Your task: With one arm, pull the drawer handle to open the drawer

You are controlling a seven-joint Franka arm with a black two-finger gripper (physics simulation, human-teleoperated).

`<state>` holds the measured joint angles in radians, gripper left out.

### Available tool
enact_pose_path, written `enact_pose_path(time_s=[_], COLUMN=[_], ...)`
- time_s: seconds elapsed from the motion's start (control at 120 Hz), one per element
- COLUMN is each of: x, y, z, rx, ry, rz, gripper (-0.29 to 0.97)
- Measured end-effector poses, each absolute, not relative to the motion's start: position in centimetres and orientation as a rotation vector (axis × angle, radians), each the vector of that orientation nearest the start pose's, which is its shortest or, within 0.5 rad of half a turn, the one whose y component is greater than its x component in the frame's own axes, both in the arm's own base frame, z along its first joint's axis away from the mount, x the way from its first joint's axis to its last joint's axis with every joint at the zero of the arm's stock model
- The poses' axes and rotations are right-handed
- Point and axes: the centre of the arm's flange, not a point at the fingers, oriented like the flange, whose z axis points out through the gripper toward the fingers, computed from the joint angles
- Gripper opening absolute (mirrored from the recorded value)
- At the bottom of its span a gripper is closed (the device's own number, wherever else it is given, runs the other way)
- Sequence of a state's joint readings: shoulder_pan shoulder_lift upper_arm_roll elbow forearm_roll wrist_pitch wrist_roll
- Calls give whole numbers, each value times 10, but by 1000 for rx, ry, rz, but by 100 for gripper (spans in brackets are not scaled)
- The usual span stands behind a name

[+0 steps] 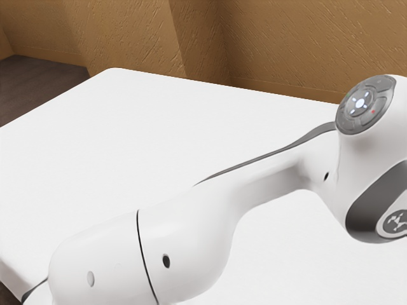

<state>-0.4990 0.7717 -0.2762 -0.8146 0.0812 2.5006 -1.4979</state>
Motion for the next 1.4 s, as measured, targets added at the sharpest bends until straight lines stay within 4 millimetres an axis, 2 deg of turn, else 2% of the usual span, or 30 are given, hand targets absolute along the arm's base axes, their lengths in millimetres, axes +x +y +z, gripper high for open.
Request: enact_pose_path(time_s=[0.267,0.683,1.017,1.4], x=[644,625,624,617], y=[-472,-466,-462,-450], z=[594,606,591,598], rx=[2052,2093,2129,2138], ry=[940,950,975,1002], rz=[388,374,363,368], gripper=[67,67,67,67])
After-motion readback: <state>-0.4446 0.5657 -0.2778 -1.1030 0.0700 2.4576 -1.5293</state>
